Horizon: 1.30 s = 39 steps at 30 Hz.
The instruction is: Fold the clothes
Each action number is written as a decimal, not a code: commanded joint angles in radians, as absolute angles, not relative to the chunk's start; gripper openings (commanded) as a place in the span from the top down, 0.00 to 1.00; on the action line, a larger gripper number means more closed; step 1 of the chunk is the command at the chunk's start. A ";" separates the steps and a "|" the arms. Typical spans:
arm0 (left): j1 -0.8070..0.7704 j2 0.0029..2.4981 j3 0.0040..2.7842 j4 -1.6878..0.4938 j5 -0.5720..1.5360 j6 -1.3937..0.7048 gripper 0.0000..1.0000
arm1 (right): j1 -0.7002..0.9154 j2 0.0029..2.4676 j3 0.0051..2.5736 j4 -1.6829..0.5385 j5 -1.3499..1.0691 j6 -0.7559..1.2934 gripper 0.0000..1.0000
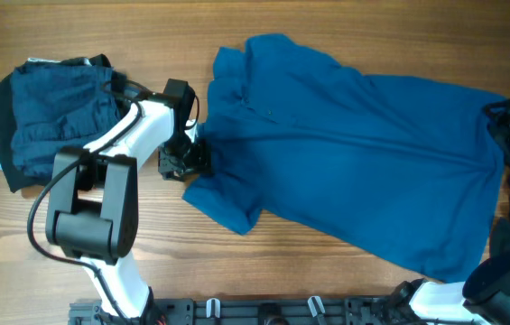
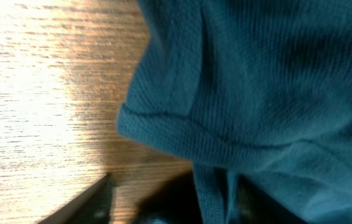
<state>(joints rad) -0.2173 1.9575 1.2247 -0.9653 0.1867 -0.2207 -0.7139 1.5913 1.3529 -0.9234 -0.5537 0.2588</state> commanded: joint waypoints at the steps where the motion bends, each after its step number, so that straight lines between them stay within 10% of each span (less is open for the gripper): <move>1: -0.249 1.991 1.113 -0.929 0.248 -0.221 0.68 | -0.712 1.580 1.369 -0.933 -0.577 0.238 0.28; 4: -0.256 1.988 1.103 -0.978 0.304 -0.228 0.96 | -0.712 1.580 1.369 -0.936 -0.577 0.238 0.28; 22: -0.238 1.558 1.052 -1.471 0.181 -0.451 0.96 | -0.712 1.580 1.368 -0.940 -0.577 0.227 0.27; 29: -0.227 1.489 1.058 -1.503 0.186 -0.453 0.71 | -0.711 1.580 1.368 -0.939 -0.577 0.223 0.27; 36: -0.232 1.487 1.234 -1.038 0.276 -0.308 0.58 | -0.596 1.580 1.366 -0.900 -0.577 0.145 0.26; 39: -0.231 1.511 1.249 -0.691 0.276 -0.291 0.76 | -0.494 1.580 1.366 -0.897 -0.561 0.131 0.26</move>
